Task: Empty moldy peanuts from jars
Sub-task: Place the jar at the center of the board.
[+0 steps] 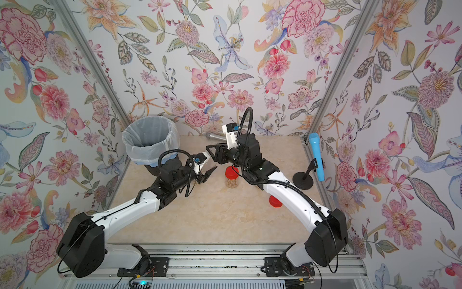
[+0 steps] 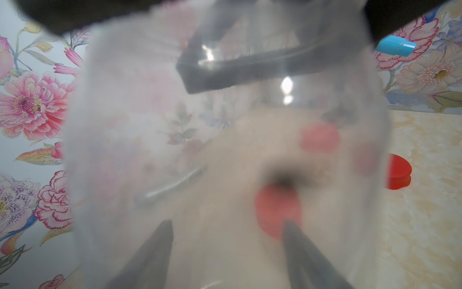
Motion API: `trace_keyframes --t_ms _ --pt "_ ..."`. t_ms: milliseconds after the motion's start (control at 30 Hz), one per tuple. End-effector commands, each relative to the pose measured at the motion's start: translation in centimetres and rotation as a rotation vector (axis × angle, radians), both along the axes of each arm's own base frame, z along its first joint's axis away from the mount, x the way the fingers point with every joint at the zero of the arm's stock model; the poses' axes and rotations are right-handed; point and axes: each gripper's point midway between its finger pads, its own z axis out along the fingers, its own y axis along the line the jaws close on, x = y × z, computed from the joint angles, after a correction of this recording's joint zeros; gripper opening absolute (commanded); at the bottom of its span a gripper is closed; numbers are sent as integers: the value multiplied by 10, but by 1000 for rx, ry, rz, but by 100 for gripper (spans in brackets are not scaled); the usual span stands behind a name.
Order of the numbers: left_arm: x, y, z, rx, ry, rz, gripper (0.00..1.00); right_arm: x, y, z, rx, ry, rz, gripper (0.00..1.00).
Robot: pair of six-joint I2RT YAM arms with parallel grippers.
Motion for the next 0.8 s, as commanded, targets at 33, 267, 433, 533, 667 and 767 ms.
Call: trace_keyframes --t_ms 33,267,433,533,667,767 --pt "-6 -14 7 -24 -11 -64 58 -2 9 15 29 -43 17 42" --pt "-4 -17 5 -31 29 -68 82 2 4 16 -12 -68 -15 35" --pt "-3 -20 5 -31 36 -75 95 8 -4 14 -64 -91 -61 33" --pt "-4 -22 5 -29 42 -92 100 12 -11 13 -107 -114 -98 33" --pt "-6 -20 6 -10 39 -91 100 21 -28 11 -171 -132 -158 34" --pt "-8 -14 6 17 14 -78 100 33 -53 12 -186 -134 -217 34"
